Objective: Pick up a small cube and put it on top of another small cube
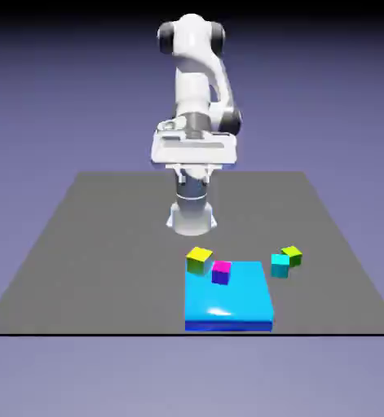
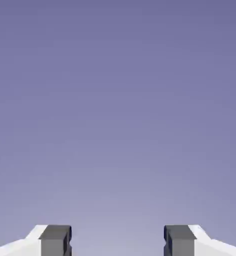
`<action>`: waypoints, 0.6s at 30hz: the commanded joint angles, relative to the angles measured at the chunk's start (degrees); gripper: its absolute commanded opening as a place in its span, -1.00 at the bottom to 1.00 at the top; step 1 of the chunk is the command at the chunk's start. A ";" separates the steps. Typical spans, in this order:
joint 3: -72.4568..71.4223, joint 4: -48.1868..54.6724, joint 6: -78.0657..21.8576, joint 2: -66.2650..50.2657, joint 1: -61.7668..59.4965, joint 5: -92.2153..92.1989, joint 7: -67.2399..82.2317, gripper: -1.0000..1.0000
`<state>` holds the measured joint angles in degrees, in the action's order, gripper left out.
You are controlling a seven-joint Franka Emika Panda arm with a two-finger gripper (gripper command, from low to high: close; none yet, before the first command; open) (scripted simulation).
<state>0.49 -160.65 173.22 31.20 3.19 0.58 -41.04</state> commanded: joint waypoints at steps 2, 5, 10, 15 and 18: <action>0.81 0.58 -1.31 -2.42 4.16 0.97 2.36 0.00; 2.03 1.45 -3.27 -6.05 10.38 2.41 5.90 0.00; 4.05 2.90 -6.54 -12.11 20.77 4.83 11.79 0.00; 6.08 4.36 -9.82 -18.16 31.15 7.24 17.69 0.00; 7.29 5.23 -11.78 -21.79 37.38 8.69 21.23 0.00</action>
<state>7.78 -155.42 161.44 9.41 40.57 9.27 -19.81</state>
